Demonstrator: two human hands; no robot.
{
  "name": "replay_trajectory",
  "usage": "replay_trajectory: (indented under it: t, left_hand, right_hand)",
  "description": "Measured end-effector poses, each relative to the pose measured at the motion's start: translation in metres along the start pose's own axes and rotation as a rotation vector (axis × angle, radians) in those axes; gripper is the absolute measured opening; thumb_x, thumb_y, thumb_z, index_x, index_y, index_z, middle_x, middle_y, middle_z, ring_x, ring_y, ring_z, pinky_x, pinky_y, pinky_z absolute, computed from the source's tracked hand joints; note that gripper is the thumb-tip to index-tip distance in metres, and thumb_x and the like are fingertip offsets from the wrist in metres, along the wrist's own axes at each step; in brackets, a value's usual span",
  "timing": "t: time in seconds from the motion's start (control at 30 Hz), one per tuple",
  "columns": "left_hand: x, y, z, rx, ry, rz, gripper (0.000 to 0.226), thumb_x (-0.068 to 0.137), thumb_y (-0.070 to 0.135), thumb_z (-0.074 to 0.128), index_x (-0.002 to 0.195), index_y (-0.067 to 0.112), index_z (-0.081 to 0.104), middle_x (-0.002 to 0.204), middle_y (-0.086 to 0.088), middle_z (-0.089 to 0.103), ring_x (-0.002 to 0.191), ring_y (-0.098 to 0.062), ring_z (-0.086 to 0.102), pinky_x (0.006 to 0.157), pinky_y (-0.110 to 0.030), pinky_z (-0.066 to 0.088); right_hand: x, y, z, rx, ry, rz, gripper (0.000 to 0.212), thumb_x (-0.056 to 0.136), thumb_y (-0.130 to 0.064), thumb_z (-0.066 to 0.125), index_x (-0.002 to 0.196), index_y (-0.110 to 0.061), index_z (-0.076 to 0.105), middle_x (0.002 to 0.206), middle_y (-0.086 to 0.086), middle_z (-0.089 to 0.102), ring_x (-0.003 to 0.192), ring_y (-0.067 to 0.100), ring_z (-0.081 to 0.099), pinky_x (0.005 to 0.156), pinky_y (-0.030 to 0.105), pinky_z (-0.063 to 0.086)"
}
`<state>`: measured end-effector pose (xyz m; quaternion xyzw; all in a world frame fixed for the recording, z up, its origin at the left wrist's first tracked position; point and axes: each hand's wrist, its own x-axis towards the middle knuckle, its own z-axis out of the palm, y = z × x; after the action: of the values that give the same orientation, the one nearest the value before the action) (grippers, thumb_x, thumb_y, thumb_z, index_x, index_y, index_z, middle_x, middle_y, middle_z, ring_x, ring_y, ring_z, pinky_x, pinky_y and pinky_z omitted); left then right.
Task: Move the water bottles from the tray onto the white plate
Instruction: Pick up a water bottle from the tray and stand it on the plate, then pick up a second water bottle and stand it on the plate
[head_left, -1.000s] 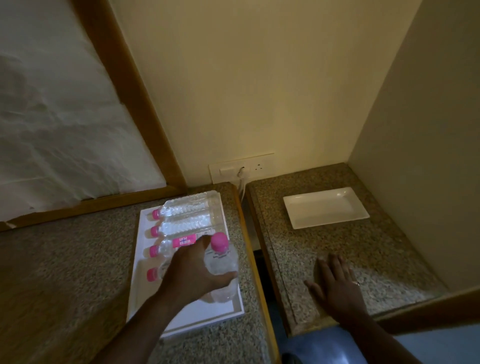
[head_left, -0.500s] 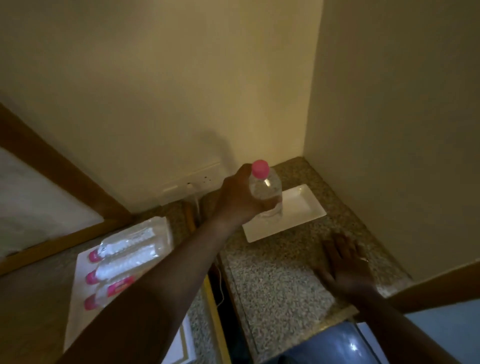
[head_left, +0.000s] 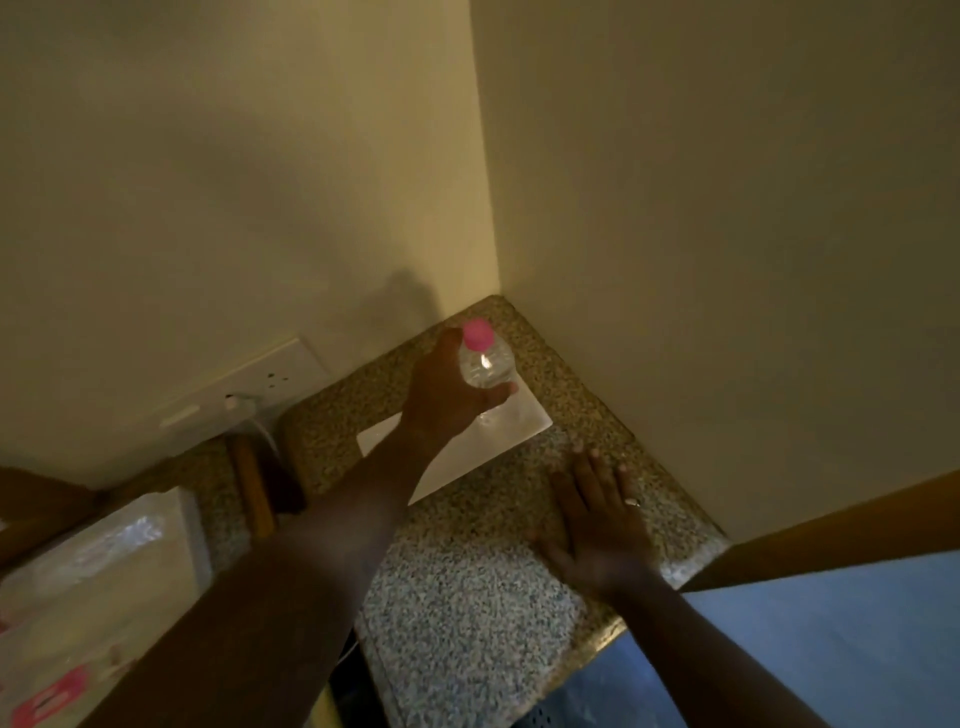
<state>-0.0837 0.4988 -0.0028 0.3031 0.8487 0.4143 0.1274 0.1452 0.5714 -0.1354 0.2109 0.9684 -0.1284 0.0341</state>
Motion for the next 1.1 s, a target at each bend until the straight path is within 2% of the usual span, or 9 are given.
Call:
replay_trajectory:
  t: [0.27,0.37,0.43,0.6,0.7,0.8,0.87,0.93,1.1]
  left_hand:
    - [0.001,-0.004,-0.006,-0.016,-0.094,-0.007,0.097,0.05,0.043,0.094,0.131,0.02,0.046,0.124,0.0,0.06,0.117,-0.022,0.057,0.098,-0.044,0.049]
    - [-0.01,-0.013,-0.01,0.292,-0.087,0.074,0.122,0.054,0.071,0.079,0.149,0.017,0.025,0.152,-0.012,0.037,0.143,-0.034,0.028,0.12,-0.052,0.017]
    - [-0.024,-0.023,-0.016,0.569,-0.056,0.143,0.135,0.059,0.086,0.06,0.153,0.007,0.003,0.162,-0.019,0.007,0.149,-0.038,-0.003,0.116,-0.051,-0.008]
    - [-0.066,-0.055,-0.046,0.744,-0.068,0.13,0.138,0.057,0.098,0.034,0.151,0.007,-0.011,0.162,-0.019,-0.008,0.146,-0.032,-0.02,0.118,-0.053,-0.01]
    - [-0.089,-0.074,-0.074,0.786,-0.039,0.053,0.136,0.056,0.097,0.036,0.15,0.012,-0.013,0.163,-0.016,-0.007,0.145,-0.026,-0.023,0.111,-0.045,-0.024]
    - [-0.11,-0.093,-0.099,0.799,-0.03,0.015,0.131,0.059,0.095,0.037,0.151,0.009,0.003,0.163,-0.018,0.003,0.148,-0.034,-0.007,0.113,-0.053,-0.016]
    - [-0.125,-0.106,-0.109,0.754,-0.003,-0.008,0.128,0.062,0.096,0.033,0.153,0.01,0.004,0.163,-0.016,-0.002,0.148,-0.031,-0.014,0.118,-0.055,-0.009]
    - [-0.203,-0.159,-0.187,0.736,0.134,-0.159,0.124,0.066,0.095,0.03,0.153,0.009,0.012,0.163,-0.016,0.003,0.147,-0.027,-0.014,0.118,-0.054,-0.002]
    - [-0.243,-0.172,-0.195,0.638,0.182,-0.254,0.114,0.072,0.09,0.03,0.152,0.009,0.022,0.163,-0.014,0.004,0.149,-0.03,-0.011,0.119,-0.053,0.001]
  right_hand:
    - [-0.001,-0.002,-0.004,-0.004,-0.012,0.009,0.086,0.09,-0.077,0.019,0.156,-0.023,0.008,0.163,0.014,-0.011,0.148,0.03,-0.022,0.116,0.051,-0.021]
    - [0.0,-0.002,-0.005,-0.001,-0.022,0.013,0.087,0.09,-0.078,0.019,0.156,-0.023,0.011,0.163,0.014,-0.009,0.148,0.031,-0.02,0.117,0.052,-0.019]
    - [-0.001,-0.002,-0.006,0.002,-0.021,0.009,0.088,0.09,-0.078,0.021,0.156,-0.023,0.012,0.163,0.014,-0.009,0.149,0.031,-0.019,0.117,0.052,-0.018]
    - [-0.002,-0.006,-0.006,0.005,-0.005,0.013,0.089,0.088,-0.082,0.016,0.156,-0.025,0.006,0.163,0.012,-0.009,0.148,0.028,-0.023,0.114,0.047,-0.025]
    - [-0.009,-0.03,-0.003,0.03,-0.01,-0.024,0.087,0.089,-0.082,0.021,0.156,-0.027,0.012,0.164,0.012,-0.002,0.15,0.031,-0.015,0.119,0.055,-0.011]
    - [-0.012,-0.072,0.009,0.016,-0.034,-0.083,0.084,0.09,-0.081,0.023,0.154,-0.026,0.022,0.164,0.014,0.01,0.15,0.036,-0.001,0.119,0.061,0.002]
    - [-0.018,-0.088,0.01,0.068,-0.07,-0.11,0.082,0.091,-0.08,0.024,0.152,-0.024,0.026,0.163,0.016,0.015,0.15,0.037,0.005,0.119,0.063,0.007]
    - [-0.023,-0.175,0.028,0.011,-0.096,-0.336,0.079,0.093,-0.077,0.027,0.151,-0.024,0.028,0.161,0.018,0.021,0.149,0.038,0.01,0.118,0.064,0.01]
    - [-0.027,-0.171,0.033,-0.01,-0.095,-0.354,0.072,0.095,-0.072,0.028,0.145,-0.021,0.042,0.157,0.019,0.03,0.147,0.04,0.018,0.112,0.069,0.022]
